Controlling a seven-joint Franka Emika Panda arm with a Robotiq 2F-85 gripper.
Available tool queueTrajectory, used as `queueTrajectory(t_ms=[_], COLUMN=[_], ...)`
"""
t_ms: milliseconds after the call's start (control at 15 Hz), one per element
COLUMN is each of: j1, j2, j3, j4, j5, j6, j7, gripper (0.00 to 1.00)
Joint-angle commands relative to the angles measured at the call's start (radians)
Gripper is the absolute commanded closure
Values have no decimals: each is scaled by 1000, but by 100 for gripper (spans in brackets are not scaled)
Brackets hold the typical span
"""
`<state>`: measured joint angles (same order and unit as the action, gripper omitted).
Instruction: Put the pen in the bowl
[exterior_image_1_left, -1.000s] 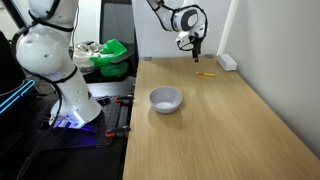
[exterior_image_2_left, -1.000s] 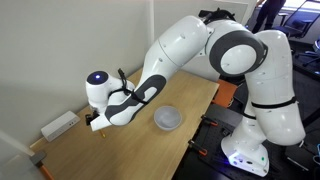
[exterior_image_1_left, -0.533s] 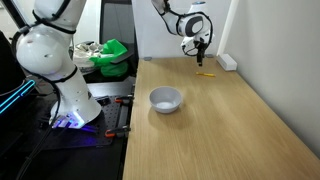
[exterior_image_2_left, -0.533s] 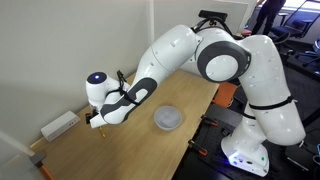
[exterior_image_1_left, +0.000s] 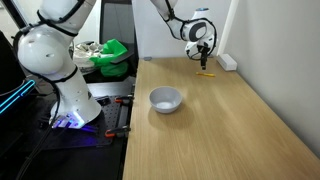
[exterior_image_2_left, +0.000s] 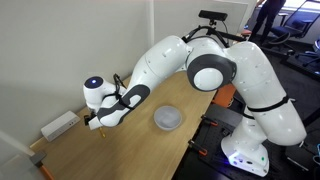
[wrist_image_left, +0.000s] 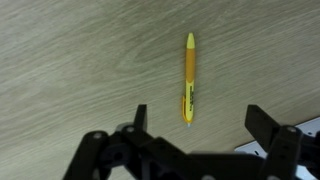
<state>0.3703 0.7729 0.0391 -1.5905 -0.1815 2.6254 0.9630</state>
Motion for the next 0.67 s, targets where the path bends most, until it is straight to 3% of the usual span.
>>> queueTrajectory(t_ms=[0,600], j1=[27,46], j2=[46,130], j3=[-23,-34], j4=[76,171], j5=[33,35], j6=[-52,-109], j7=[-44,-72], gripper=[0,0])
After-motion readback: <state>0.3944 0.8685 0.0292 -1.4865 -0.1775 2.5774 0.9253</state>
